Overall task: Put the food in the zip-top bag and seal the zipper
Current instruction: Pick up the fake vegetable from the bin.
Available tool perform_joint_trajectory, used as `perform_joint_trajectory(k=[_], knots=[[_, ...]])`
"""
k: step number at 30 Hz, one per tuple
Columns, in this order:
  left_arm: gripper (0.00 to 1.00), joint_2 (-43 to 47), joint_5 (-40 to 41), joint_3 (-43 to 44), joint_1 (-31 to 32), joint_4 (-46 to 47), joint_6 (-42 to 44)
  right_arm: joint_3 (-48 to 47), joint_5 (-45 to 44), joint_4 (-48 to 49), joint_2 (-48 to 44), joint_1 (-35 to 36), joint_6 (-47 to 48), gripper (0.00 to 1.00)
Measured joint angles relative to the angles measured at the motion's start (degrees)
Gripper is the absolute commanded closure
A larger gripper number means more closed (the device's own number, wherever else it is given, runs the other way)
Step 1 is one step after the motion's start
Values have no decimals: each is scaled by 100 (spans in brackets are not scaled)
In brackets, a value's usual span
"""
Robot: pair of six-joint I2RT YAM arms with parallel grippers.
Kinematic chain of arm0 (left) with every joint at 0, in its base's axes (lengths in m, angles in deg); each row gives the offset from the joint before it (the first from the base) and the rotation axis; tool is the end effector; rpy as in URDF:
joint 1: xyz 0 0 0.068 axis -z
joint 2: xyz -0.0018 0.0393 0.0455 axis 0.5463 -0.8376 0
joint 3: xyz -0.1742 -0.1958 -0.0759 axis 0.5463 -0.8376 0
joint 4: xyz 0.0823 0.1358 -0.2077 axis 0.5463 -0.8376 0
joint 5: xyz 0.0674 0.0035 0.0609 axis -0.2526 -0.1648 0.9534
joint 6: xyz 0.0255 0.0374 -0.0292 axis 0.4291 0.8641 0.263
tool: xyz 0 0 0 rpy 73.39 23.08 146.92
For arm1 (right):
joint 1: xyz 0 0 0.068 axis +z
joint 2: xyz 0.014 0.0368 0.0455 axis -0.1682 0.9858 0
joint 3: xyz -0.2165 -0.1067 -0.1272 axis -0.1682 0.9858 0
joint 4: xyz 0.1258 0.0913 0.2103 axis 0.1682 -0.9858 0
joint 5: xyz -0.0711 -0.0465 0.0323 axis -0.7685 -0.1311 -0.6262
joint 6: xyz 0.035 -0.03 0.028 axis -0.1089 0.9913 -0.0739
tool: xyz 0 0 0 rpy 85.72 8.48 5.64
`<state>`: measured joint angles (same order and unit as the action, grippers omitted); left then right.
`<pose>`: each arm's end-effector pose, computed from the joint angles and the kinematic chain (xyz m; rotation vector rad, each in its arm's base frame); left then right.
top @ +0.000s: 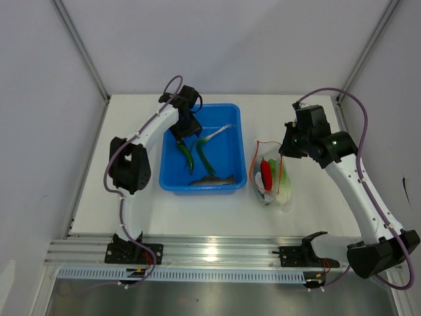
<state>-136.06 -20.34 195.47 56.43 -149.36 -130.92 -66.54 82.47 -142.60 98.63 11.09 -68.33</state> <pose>0.4008 -0.1668 0.2571 -0.8239 2.6809 -0.1084 0.2201 0.0822 0.3868 0.0209 2.3930 0.3039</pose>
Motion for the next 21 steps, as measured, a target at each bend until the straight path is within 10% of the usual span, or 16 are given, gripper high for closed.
perform_joint_trajectory(k=[21], knots=[[37,-586,142,-350,20,-293,-863,90,111,155,15,0,9,100]])
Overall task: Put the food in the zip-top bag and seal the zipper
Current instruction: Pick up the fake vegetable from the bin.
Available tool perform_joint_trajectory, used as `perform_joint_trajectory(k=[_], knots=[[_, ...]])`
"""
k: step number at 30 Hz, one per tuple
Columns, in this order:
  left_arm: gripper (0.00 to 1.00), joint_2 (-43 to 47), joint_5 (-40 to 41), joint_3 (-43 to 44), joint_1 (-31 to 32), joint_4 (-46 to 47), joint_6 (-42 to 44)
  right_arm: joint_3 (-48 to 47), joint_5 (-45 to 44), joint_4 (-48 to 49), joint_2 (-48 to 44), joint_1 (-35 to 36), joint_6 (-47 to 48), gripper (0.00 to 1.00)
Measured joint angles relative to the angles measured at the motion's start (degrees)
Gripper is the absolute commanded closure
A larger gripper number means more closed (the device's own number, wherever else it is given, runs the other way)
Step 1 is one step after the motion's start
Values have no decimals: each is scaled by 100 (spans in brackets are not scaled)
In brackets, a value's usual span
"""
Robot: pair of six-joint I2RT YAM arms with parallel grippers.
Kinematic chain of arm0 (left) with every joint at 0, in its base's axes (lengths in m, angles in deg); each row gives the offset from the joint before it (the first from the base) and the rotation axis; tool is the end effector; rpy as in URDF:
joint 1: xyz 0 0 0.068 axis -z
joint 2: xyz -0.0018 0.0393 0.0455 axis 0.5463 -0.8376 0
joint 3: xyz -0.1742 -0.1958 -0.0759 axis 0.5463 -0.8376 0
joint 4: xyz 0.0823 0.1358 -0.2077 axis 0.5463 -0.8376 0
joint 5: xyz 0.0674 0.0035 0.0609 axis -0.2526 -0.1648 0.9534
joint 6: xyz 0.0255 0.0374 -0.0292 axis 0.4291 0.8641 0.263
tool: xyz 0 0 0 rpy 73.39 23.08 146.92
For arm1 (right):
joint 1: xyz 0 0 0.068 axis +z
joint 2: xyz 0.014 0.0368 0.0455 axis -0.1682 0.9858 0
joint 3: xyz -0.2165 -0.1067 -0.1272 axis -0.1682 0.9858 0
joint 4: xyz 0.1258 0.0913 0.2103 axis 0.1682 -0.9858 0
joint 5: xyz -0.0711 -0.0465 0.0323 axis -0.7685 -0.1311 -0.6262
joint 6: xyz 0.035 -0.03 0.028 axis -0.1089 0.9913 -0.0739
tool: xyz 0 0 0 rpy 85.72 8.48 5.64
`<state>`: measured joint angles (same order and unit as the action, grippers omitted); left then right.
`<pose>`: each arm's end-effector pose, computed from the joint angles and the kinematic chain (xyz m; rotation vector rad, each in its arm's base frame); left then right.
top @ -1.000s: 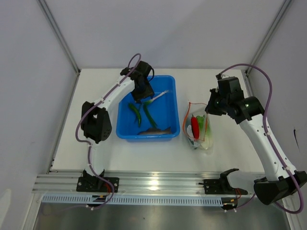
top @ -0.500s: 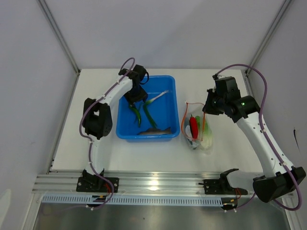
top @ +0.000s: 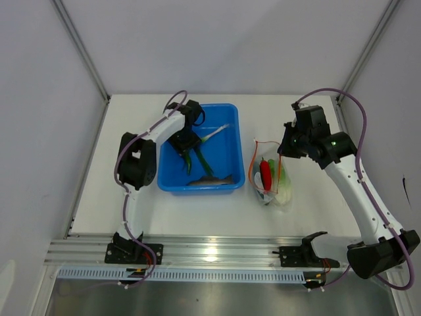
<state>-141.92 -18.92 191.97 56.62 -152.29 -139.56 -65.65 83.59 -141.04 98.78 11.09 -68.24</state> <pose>0.4000 -0.1671 0.1970 -1.0494 2.7545 0.0969 0.2229 0.0840 0.3835 0.0097 2.3879 0.3289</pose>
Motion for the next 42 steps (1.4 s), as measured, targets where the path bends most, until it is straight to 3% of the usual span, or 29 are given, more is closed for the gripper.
perform_joint_trajectory(k=[9,13,15,17,21,32,42], knots=[[44,-195,310,-177,24,72,-149,42,0,-9,-157,0,-4,100],[57,-52,557,-535,83,332,-179,48,0,-15,-190,0,-7,100],[57,-28,616,-603,101,387,-184,48,2,-15,-190,0,-7,100],[67,-24,651,-634,103,439,-186,48,0,-15,-192,0,-7,100],[97,-15,562,-649,131,586,-125,52,2,-22,-219,0,-7,100],[100,254,533,-693,448,785,205,92,2,-42,-280,0,-7,100],[99,2645,293,-1078,1152,1663,1062,92,-9,-37,-269,0,-9,100]])
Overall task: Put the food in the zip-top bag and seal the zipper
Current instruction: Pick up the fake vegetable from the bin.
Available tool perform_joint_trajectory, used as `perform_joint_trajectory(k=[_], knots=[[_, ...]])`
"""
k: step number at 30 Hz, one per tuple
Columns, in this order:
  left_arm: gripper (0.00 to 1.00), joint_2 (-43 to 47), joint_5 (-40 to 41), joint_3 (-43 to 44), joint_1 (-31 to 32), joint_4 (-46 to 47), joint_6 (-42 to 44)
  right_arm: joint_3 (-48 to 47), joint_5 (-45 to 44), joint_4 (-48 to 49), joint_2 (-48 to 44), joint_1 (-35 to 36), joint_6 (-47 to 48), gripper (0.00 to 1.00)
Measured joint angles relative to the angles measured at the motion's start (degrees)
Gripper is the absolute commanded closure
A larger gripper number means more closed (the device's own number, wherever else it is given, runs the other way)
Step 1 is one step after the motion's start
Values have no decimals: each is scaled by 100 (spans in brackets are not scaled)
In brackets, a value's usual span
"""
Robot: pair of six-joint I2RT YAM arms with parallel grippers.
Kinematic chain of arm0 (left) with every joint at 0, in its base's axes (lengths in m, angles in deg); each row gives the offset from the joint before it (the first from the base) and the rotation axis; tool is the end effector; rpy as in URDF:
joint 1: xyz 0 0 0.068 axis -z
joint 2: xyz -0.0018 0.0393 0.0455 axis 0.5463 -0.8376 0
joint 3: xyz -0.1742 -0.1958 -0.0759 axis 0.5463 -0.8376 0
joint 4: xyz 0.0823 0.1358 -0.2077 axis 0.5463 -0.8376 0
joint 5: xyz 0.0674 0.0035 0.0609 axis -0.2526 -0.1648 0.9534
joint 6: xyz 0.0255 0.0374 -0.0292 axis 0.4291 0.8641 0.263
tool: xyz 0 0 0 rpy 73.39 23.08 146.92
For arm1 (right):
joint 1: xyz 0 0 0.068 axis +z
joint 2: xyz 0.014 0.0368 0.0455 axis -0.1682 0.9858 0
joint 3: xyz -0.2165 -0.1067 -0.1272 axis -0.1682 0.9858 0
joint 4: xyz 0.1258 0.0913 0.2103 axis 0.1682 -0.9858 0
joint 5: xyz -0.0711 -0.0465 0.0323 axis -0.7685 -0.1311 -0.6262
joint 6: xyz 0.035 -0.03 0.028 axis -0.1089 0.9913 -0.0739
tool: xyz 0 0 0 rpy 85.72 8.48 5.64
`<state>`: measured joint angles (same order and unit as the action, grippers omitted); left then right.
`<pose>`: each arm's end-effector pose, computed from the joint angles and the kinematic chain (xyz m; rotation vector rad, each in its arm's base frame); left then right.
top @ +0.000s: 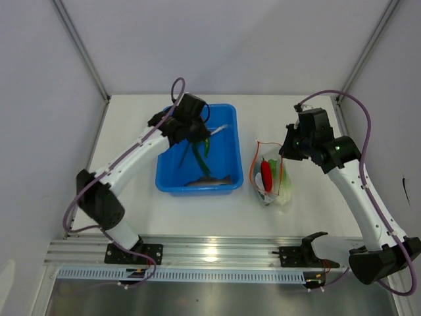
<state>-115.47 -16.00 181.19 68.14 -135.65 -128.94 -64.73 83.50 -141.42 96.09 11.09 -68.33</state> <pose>0.3115 -0.2084 0.3335 -0.5102 2.4386 -0.3884 0.2109 0.0794 0.3880 0.0125 2.3639 0.3365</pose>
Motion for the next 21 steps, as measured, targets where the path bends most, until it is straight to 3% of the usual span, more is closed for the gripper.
perform_joint_trajectory(k=[3,7,16,21], knots=[[99,953,-555,-664,96,522,254,-2,-7,7,52,0,-2,100],[99,1508,-1696,-1145,157,1075,452,-39,-28,33,177,7,-9,100],[99,1071,-4551,-1187,667,1106,831,-101,-240,42,258,127,-48,100],[99,1027,-5567,-1180,918,1062,918,-98,-481,98,258,431,-48,100]])
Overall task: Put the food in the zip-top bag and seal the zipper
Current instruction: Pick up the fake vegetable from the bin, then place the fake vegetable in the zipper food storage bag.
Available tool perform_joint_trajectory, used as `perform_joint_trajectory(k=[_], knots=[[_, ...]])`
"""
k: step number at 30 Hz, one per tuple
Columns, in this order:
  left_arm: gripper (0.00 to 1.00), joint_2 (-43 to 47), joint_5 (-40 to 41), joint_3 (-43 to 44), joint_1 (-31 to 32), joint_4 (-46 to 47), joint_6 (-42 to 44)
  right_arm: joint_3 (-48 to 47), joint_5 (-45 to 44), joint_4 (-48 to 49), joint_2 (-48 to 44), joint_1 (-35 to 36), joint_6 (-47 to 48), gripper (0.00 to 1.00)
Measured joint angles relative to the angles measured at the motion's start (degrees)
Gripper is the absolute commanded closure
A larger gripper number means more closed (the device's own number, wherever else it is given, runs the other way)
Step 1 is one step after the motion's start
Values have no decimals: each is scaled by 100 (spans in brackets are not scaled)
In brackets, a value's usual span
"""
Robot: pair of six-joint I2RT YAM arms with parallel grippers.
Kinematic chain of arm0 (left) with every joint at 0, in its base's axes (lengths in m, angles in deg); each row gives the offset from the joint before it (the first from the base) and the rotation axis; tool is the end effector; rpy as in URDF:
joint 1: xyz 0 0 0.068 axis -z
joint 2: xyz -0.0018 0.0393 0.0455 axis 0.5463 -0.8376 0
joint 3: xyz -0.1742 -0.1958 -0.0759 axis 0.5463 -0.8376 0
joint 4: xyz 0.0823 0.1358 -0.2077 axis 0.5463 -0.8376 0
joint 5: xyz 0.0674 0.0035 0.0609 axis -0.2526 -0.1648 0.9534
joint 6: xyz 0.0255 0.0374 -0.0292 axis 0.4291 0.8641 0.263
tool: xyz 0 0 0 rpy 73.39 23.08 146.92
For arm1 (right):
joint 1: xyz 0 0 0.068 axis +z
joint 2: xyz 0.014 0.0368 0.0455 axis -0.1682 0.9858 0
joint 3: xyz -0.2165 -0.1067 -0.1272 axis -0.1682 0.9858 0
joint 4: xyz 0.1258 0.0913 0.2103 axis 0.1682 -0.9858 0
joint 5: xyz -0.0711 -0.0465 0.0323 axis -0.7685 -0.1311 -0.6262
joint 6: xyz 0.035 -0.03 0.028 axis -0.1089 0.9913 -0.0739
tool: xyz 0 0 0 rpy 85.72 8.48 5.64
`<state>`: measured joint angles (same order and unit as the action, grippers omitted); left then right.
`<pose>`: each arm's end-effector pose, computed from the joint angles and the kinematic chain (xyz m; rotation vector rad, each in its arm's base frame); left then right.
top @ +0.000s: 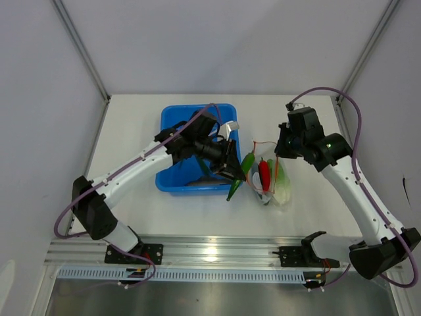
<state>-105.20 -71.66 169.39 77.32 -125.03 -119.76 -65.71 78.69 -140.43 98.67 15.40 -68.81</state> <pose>0.2236 -0.2510 0.3471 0.4247 2.6410 -1.5278 0.2174 0.0979 0.3852 -0.0251 2.3615 0.2783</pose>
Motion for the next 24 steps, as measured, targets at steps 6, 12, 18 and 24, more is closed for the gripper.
perform_joint_trajectory(k=[6,12,18,24], knots=[[100,-164,-695,0,254,-50,2,55,-251,153,0,328,-4,100],[100,-573,-796,35,378,-26,-94,79,-385,195,-11,573,-105,100],[99,-1091,-798,343,321,407,-632,90,-428,149,-205,841,-227,100],[99,-1521,-745,778,146,907,-1241,173,-496,66,-507,1084,-350,100]])
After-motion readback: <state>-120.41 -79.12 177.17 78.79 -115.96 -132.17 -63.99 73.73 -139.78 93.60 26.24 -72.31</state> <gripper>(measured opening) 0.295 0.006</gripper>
